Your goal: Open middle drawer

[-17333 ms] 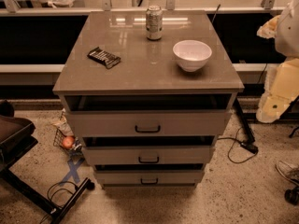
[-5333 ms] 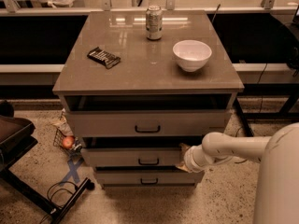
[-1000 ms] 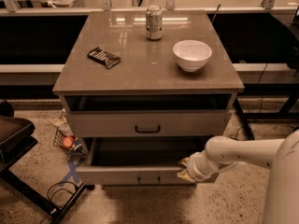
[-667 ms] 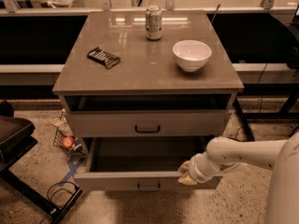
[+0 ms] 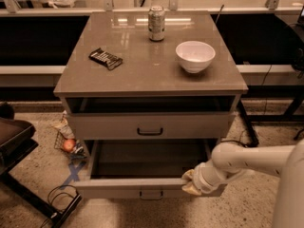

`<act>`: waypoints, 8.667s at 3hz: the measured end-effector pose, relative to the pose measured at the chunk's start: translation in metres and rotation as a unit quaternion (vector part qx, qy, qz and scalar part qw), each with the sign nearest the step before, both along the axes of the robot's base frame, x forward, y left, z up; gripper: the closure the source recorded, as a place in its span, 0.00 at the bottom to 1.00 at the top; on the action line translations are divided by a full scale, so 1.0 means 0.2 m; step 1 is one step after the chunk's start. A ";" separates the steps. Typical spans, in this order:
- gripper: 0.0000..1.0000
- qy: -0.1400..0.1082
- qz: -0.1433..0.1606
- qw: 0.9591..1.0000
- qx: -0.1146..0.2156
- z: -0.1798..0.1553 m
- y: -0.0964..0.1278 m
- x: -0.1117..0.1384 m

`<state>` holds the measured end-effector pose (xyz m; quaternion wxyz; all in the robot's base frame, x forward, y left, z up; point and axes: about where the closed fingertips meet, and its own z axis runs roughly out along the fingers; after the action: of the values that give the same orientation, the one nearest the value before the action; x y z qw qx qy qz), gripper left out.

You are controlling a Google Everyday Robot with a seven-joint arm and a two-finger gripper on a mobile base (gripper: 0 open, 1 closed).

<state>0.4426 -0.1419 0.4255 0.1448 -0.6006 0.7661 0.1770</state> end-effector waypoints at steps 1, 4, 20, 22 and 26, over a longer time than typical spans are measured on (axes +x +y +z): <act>1.00 0.000 0.000 1.000 0.000 0.04 0.00 0.01; 0.54 0.003 0.002 1.000 0.001 0.04 0.01 0.00; 1.00 0.001 0.117 0.993 -0.020 -0.09 0.22 0.11; 1.00 0.029 0.105 0.994 -0.011 -0.11 0.15 -0.03; 0.05 0.035 0.106 0.994 -0.010 -0.13 0.15 -0.05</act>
Offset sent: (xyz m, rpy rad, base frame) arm -0.2442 0.0113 -0.0161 0.0853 0.6056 0.1597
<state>0.4318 -0.1114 0.3991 0.0922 -0.6733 0.7045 0.2047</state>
